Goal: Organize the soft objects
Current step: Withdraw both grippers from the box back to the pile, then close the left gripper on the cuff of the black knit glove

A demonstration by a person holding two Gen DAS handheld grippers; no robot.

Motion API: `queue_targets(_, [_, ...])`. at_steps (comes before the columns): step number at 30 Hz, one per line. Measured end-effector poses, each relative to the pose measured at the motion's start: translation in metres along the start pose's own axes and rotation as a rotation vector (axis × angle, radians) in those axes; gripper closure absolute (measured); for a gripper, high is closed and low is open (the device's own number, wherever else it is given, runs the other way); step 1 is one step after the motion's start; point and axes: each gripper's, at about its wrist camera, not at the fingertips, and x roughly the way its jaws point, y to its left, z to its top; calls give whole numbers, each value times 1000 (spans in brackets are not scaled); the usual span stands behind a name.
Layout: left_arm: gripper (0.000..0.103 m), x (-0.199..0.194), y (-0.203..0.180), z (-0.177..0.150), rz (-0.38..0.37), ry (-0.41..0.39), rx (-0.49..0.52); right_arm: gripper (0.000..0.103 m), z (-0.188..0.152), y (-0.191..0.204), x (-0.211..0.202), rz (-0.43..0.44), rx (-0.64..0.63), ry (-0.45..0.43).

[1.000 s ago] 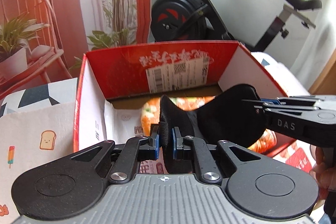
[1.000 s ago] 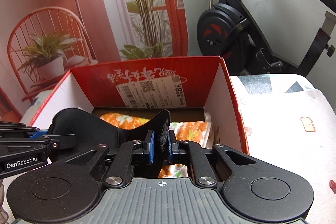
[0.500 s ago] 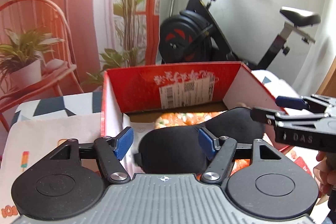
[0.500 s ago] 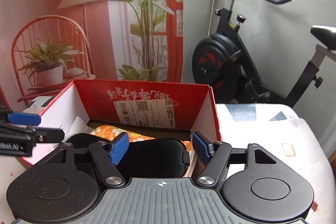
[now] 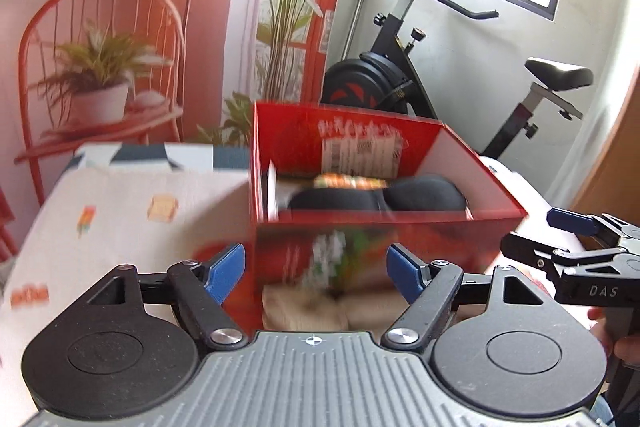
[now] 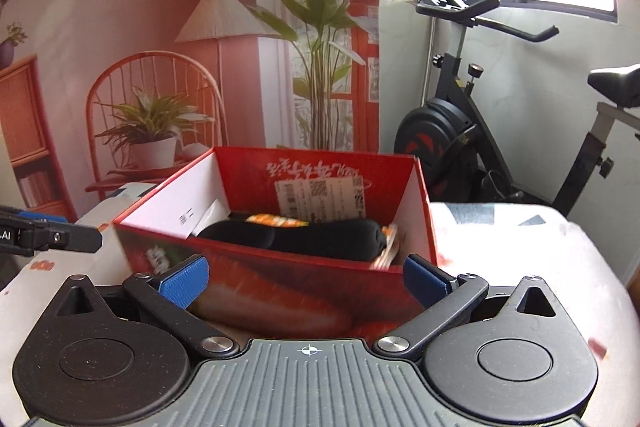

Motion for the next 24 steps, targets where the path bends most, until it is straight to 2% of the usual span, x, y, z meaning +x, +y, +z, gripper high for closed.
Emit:
queue_targets(5, [23, -9, 4, -45, -21, 56, -31, 1, -41, 12, -25, 33, 20, 12])
queue_targets(10, [25, -8, 11, -75, -12, 103, -45, 2, -76, 28, -34, 55, 59, 58])
queue_targets(17, [25, -12, 12, -89, 5, 101, -42, 8, -100, 44, -33, 92, 67, 105])
queue_targets(24, [25, -6, 5, -101, -1, 127, -36, 8, -116, 45, -25, 104, 110, 170])
